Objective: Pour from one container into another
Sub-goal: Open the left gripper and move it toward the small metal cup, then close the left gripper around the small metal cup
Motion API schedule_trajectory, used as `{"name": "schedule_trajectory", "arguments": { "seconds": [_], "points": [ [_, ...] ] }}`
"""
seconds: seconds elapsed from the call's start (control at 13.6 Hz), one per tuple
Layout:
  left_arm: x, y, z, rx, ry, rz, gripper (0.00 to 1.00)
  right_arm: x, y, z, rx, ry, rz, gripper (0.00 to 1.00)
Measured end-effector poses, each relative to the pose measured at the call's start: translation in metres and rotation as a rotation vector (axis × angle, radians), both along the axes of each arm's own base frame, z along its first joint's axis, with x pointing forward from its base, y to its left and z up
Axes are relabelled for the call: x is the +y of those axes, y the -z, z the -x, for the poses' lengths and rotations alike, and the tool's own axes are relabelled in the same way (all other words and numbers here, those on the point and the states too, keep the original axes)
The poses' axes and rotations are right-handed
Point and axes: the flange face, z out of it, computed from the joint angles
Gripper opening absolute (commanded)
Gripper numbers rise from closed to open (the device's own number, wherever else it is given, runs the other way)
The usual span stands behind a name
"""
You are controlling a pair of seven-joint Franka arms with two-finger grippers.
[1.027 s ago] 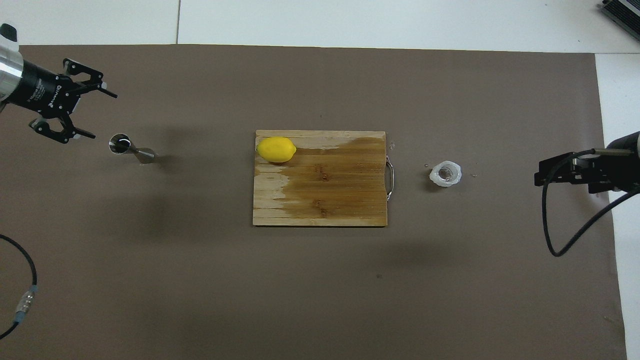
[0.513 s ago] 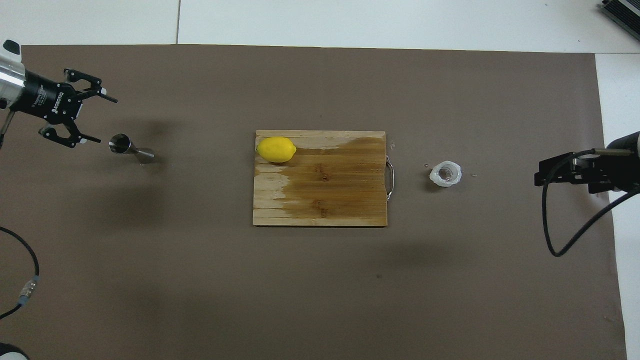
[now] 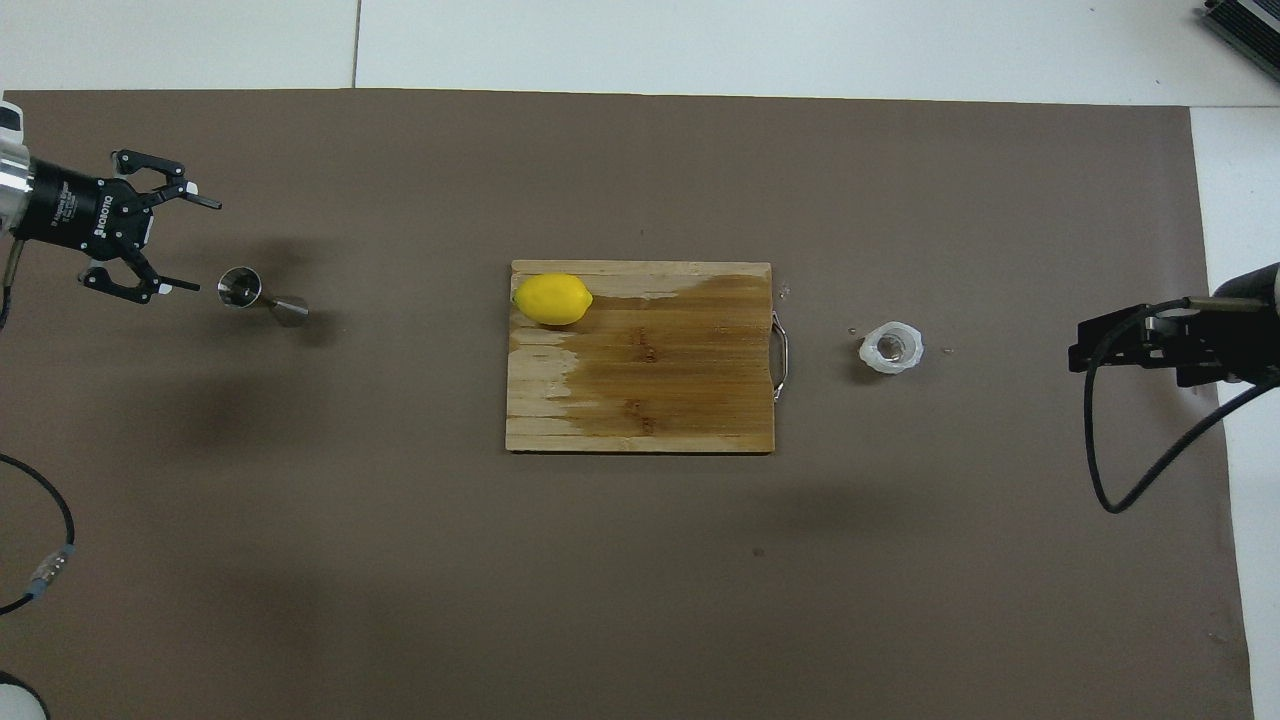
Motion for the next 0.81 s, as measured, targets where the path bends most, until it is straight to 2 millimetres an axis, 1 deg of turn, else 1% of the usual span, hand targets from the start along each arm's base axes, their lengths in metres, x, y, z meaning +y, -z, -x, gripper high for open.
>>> {"name": "schedule_trajectory", "arguments": {
  "seconds": [0.15, 0.29, 0.37, 0.59, 0.81],
  "points": [
    [0.017, 0.026, 0.01, 0.008, -0.085, 0.029, 1.0, 0.0, 0.0, 0.0, 0.0, 0.0, 0.0, 1.0],
    [0.025, 0.047, 0.025, 0.027, -0.165, 0.076, 1.0, 0.0, 0.0, 0.0, 0.0, 0.0, 0.0, 1.0],
    [0.024, 0.055, 0.034, 0.045, -0.182, 0.088, 1.0, 0.0, 0.0, 0.0, 0.0, 0.0, 0.0, 1.0],
    [0.012, 0.064, 0.055, 0.054, -0.183, 0.137, 1.0, 0.0, 0.0, 0.0, 0.0, 0.0, 0.0, 1.0],
    [-0.007, 0.079, 0.077, 0.074, -0.232, 0.244, 1.0, 0.0, 0.0, 0.0, 0.0, 0.0, 0.0, 1.0]
  ]
}}
